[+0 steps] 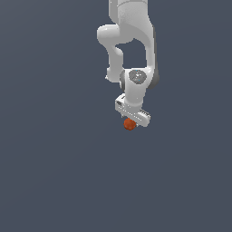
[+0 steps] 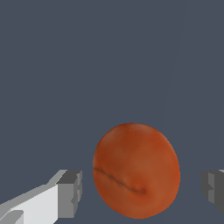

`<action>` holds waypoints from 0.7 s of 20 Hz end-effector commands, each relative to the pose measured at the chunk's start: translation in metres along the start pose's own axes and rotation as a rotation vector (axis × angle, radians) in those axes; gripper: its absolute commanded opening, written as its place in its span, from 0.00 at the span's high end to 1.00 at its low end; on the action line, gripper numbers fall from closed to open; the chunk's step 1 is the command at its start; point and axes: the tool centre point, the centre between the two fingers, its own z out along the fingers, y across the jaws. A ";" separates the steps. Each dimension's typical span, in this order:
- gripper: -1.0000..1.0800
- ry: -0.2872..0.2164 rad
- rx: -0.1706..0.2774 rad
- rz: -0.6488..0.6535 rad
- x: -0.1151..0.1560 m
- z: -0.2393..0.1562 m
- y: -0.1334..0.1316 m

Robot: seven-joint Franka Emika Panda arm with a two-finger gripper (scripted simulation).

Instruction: Pick up the object and move it to a goal position.

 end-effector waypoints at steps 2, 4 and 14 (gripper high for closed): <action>0.04 0.000 0.000 0.001 0.000 0.015 0.000; 0.04 0.000 0.000 0.001 0.000 0.019 0.000; 1.00 0.000 0.000 0.002 0.000 0.022 0.000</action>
